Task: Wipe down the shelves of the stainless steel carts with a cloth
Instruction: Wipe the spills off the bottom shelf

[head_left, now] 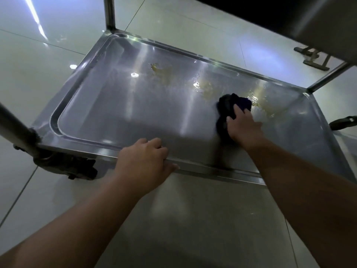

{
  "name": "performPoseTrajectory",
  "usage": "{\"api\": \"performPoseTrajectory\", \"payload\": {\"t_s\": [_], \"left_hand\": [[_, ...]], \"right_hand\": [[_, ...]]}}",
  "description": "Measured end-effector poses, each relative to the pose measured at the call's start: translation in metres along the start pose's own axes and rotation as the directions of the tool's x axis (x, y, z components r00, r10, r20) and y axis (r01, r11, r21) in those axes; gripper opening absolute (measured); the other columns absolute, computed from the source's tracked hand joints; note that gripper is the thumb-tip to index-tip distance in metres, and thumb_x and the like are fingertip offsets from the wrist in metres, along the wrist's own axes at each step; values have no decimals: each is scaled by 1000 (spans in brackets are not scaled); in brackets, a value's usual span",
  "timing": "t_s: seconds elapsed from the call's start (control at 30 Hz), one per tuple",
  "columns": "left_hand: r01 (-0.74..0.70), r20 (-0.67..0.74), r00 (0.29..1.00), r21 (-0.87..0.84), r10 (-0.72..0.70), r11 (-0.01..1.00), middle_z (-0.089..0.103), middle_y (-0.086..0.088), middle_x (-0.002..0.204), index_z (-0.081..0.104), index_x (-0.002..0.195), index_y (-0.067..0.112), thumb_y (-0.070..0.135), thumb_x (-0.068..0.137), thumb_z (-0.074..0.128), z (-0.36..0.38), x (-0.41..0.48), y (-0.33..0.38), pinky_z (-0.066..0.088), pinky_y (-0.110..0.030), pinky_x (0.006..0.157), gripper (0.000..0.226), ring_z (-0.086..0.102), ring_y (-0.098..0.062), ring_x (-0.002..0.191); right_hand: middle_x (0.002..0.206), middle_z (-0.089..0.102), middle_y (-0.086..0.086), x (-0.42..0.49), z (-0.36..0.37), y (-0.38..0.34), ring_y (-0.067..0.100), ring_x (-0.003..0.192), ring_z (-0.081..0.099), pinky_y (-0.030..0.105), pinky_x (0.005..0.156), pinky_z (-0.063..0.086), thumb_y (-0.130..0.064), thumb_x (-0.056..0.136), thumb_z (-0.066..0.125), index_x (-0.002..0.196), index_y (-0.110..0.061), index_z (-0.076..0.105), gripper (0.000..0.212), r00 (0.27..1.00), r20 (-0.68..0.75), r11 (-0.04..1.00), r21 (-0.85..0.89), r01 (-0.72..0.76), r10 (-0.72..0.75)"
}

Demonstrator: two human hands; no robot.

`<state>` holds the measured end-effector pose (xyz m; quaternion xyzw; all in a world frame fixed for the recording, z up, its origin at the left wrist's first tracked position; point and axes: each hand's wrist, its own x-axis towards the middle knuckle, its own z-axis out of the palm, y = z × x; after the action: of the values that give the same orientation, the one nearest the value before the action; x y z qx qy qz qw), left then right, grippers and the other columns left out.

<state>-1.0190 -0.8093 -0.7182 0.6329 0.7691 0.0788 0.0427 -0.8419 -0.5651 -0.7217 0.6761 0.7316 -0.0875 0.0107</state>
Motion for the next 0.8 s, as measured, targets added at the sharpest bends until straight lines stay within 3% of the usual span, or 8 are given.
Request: {"api": "performPoseTrajectory", "payload": {"t_s": [0.1,0.23,0.3,0.4,0.5,0.57,0.67,0.8], "left_hand": [[17,0,1000,7,-17,1000,53,10,95,60,89,27,70,80,30,0,0,4,41,-23,56,54,55,-15,89],[33,19,999,16,-33,999,54,11,94,61,88,28,69,81,32,-1,-2,7,46,-25,59,51,55,-15,90],[21,30,999,-2,-21,1000,56,9,97,61,90,27,68,82,38,-2,-7,9,43,-25,61,48,56,-17,92],[-2,2,1000,22,2,1000,64,2,104,66,93,21,62,80,52,-4,-14,14,47,-28,70,45,60,-21,94],[49,43,998,-16,-49,999,60,1,111,64,100,19,66,83,41,-1,-14,20,42,-31,89,55,54,-23,105],[53,46,998,-11,-53,999,60,-1,112,63,104,17,73,82,30,0,-11,29,38,-32,99,68,51,-26,110],[-40,57,997,-65,43,997,60,-9,122,64,114,10,62,81,26,3,-8,49,32,-34,108,72,49,-28,122],[-137,74,987,-109,145,985,51,-9,138,53,132,10,43,91,51,13,-9,76,28,-43,111,53,41,-30,132]], "right_hand": [[157,14,-7,-36,7,-21,38,127,29,47,102,28,-47,94,39,144,-46,19,54,960,-12,960,2,279,-279],[154,18,-21,-75,10,-3,19,105,32,38,89,33,-48,90,45,138,-59,21,55,708,8,708,28,706,-706],[153,19,-22,-63,5,24,22,109,36,40,94,35,-45,92,46,139,-58,20,55,738,15,737,-19,675,-675],[156,18,-8,-38,-2,62,35,127,37,45,104,30,-44,95,40,145,-44,19,54,941,-42,942,-14,334,-335],[157,14,-1,-48,4,64,40,128,33,46,103,28,-49,96,33,148,-39,15,56,990,-29,990,4,140,-139],[157,15,0,-74,11,54,38,124,35,43,101,29,-50,95,35,147,-39,16,57,954,-22,953,-33,300,-300],[155,19,-4,-107,12,57,29,114,39,41,99,31,-56,89,33,146,-43,21,59,794,23,793,-14,608,-608],[155,15,-17,-96,-9,94,23,106,37,37,93,35,-50,93,34,142,-53,11,54,648,97,649,-28,761,-756]]}}
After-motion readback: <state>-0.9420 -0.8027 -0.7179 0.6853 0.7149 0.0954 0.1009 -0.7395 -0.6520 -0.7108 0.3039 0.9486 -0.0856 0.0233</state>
